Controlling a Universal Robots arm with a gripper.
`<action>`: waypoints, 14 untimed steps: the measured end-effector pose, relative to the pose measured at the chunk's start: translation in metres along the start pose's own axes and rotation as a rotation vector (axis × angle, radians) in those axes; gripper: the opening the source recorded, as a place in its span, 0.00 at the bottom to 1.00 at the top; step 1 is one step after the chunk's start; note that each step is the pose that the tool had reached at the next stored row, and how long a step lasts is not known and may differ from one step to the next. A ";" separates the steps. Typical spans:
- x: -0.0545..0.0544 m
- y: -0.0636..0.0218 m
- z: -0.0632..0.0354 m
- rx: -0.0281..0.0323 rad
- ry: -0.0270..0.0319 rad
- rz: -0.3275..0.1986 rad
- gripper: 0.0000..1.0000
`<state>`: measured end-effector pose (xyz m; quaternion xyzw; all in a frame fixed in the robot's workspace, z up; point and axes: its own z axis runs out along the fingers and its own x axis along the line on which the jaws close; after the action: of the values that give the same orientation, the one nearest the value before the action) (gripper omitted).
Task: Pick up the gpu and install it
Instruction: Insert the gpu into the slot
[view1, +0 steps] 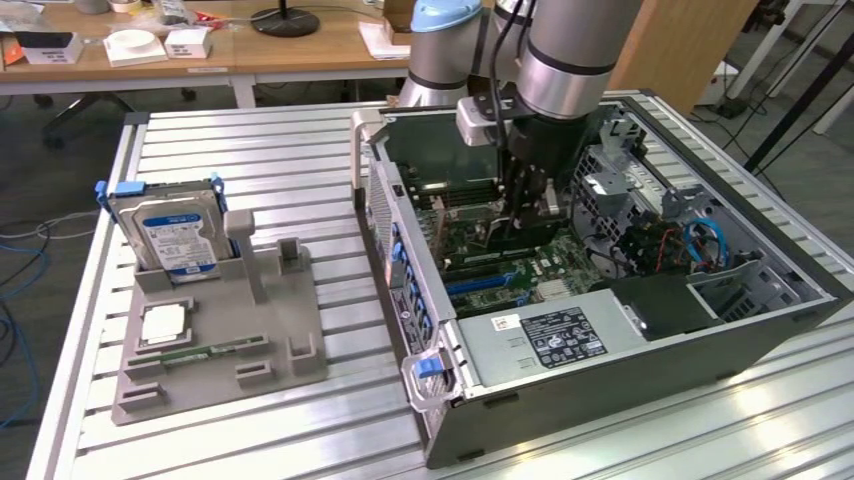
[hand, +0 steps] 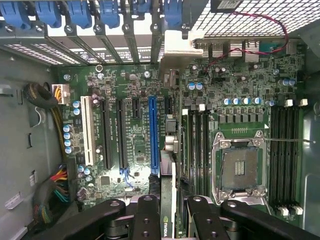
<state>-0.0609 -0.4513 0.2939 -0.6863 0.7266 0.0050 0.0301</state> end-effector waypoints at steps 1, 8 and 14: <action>0.000 0.0000 0.0002 0.0000 0.0000 0.000 0.26; 0.001 0.0000 0.0026 0.0001 -0.0003 0.000 0.26; 0.001 0.0003 0.0046 -0.0001 0.0001 0.000 0.26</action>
<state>-0.0610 -0.4520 0.2892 -0.6864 0.7266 0.0050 0.0301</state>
